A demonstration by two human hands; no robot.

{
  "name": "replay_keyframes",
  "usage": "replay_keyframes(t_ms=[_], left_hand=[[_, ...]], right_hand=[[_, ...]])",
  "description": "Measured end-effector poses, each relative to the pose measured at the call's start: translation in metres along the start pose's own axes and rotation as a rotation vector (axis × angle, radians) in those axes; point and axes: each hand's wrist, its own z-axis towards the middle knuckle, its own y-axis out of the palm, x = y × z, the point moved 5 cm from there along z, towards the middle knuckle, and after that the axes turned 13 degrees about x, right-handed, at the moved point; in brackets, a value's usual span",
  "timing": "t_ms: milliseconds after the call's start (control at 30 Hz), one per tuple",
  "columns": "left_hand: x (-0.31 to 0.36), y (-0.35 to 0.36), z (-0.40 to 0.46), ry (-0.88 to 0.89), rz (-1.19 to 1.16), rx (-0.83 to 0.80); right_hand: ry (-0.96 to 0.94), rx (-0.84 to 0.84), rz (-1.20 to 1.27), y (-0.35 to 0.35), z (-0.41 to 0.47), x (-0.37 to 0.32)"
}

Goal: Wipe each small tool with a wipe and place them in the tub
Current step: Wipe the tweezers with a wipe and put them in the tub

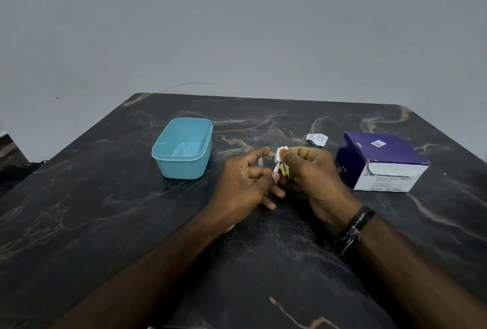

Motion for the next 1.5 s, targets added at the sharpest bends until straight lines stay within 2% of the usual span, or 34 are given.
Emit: replay_keyframes(t_ms=[167, 500, 800, 1100, 1333, 1500], left_hand=[[0.000, 0.001, -0.001, 0.005, 0.002, -0.011], [0.001, -0.003, 0.001, 0.032, 0.007, 0.044], [0.000, 0.001, -0.001, -0.002, -0.009, -0.018], [0.001, -0.004, 0.001, 0.000, 0.000, 0.015], [0.000, 0.002, -0.001, -0.012, -0.012, -0.028], [0.000, -0.001, -0.002, -0.008, -0.004, -0.015]], right_hand=[[-0.017, 0.081, 0.054, -0.005, 0.001, -0.002], [-0.007, -0.042, 0.005, 0.007, -0.004, 0.006], [0.030, 0.093, 0.093, -0.007, 0.003, 0.001], [-0.009, -0.025, -0.011, 0.004, -0.004, 0.004], [0.005, 0.113, 0.067, -0.010, 0.004, -0.002], [0.025, 0.071, 0.057, -0.008, 0.003, 0.003]])
